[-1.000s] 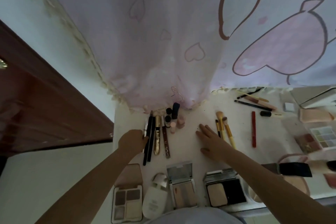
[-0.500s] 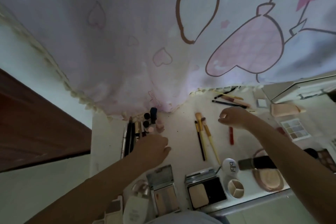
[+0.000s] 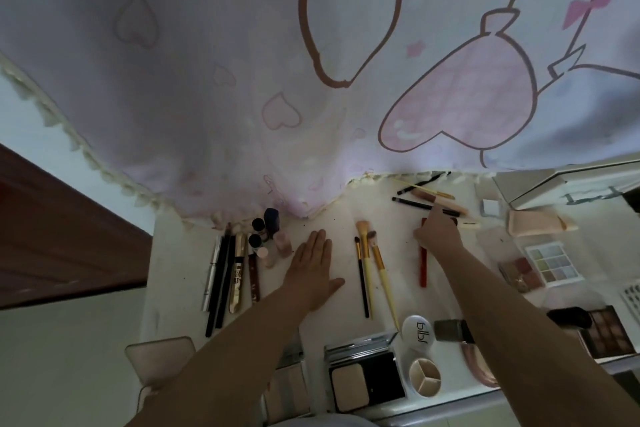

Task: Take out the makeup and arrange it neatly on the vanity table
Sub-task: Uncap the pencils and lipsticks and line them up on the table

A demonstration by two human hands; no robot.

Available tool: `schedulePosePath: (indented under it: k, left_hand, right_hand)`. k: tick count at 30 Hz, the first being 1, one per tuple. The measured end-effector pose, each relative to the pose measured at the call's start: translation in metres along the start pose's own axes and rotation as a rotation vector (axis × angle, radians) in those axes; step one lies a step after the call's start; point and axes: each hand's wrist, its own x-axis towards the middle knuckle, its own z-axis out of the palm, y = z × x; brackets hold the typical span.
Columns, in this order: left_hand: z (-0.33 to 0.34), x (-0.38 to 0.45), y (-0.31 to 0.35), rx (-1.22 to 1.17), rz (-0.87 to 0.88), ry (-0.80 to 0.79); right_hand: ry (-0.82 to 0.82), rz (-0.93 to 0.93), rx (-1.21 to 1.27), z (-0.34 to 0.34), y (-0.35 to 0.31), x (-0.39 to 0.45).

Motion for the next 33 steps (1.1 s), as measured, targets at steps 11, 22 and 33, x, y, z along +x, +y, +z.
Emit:
schedulePosePath:
  k: [11,22,33]
  left_hand:
    - [-0.025,-0.001,0.002,-0.177,0.012,-0.1]
    - [-0.127,-0.068,0.042,-0.386,0.332,0.458]
    - [-0.185,-0.109,-0.043,-0.364,0.09,0.499]
  right_hand:
    - [-0.278,-0.114,0.417,-0.05,-0.019,-0.027]
    - [-0.288,-0.579,0.803,-0.087,-0.047,-0.117]
    - [0.135,-0.628,1.386,-0.159,-0.01,-0.131]
